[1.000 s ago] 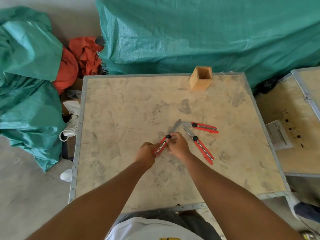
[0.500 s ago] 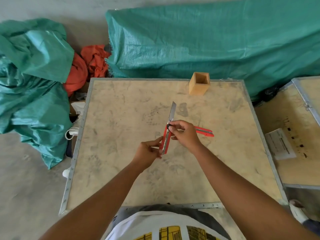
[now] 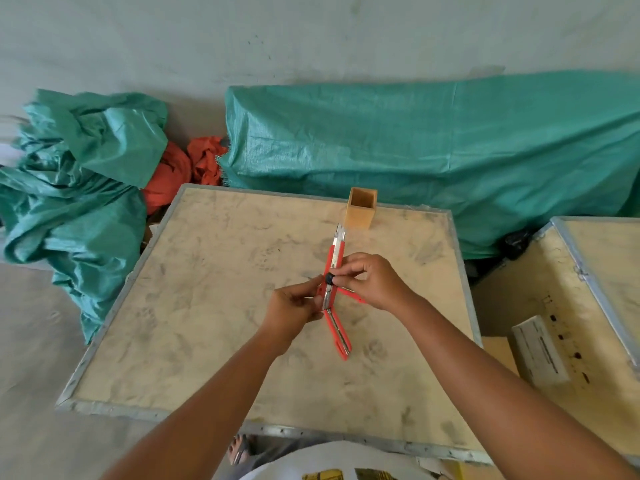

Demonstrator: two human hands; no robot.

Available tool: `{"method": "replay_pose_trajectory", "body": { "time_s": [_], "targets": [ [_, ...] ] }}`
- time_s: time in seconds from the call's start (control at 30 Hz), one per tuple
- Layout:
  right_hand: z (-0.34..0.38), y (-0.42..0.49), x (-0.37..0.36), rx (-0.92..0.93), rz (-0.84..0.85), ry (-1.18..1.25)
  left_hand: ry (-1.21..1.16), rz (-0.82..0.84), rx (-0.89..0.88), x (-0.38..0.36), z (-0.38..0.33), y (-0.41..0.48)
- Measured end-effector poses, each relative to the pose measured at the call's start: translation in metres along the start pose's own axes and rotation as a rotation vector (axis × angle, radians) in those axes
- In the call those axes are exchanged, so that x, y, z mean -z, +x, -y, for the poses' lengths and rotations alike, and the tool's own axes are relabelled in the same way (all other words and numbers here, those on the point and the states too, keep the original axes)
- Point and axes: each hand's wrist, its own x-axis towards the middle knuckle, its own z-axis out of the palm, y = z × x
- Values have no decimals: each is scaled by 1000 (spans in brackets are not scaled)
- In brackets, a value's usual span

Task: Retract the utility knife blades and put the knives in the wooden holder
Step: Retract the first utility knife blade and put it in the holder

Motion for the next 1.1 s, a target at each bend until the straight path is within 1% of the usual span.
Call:
{"method": "replay_pose_trajectory", "body": {
  "time_s": [0.13, 0.3, 0.43, 0.6, 0.77, 0.87, 1.0, 1.1],
  "targets": [
    [0, -16, 20, 34, 136, -120, -98, -33, -2, -27, 0, -11],
    [7, -27, 24, 104, 180, -179, -144, -49, -4, -33, -2, -23],
    [16, -30, 25, 109, 200, -177, -129, -32, 6, -28, -9, -27],
    [28, -29, 25, 131, 152, -207, -127, 58, 6, -17, -16, -26],
    [38, -24, 16, 161, 71, -195, -97, 37, -35, -11, -30, -23],
    [41, -21, 10, 148, 48, -169, -79, 52, -61, 0, -36, -21],
    [44, -16, -1, 152, -32, -145, -67, 66, -63, 11, -41, -19],
    [47, -12, -4, 142, -12, -165, -53, 76, -59, 17, -42, -15]
  ]
}}
